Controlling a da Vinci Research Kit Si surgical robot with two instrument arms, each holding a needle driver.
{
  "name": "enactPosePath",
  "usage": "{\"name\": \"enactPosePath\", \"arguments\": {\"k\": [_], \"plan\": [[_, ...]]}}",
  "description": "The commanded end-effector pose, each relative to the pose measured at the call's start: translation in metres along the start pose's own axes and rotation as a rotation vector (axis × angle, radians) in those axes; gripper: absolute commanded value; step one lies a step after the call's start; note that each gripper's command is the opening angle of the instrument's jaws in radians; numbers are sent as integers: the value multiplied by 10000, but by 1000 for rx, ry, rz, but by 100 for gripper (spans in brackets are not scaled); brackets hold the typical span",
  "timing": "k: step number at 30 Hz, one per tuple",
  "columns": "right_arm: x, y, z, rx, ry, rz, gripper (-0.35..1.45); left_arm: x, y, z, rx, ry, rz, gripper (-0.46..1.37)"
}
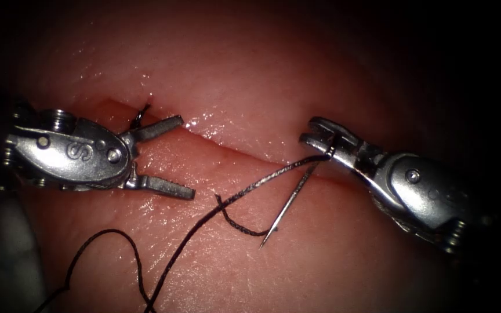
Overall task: Wound Closure
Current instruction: Use the right gripper to insert the needle through the top of the skin
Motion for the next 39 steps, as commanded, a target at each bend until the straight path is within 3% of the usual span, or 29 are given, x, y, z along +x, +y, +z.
{"name": "enactPosePath", "arguments": {"k": [1, 5, 11, 16, 25, 39], "plan": [[1, 2, 3, 20, 15, -63, -35, -4, -2, 3, 0, -8, 2, 45], [4, 0, 7, 63, 44, -158, -35, -13, -7, 5, 11, -40, 8, 39], [11, -7, 16, 111, 86, -276, -35, -22, -6, 4, 20, -52, 20, -35], [22, -7, 25, 177, 155, -321, -35, -22, -5, 4, 24, -58, 15, -35], [45, -8, 28, 193, 164, -319, -35, -27, -8, 9, 43, -80, 15, -35], [48, -8, 24, 193, 185, -450, -35, -36, 4, 28, 43, -105, 20, -35]]}}
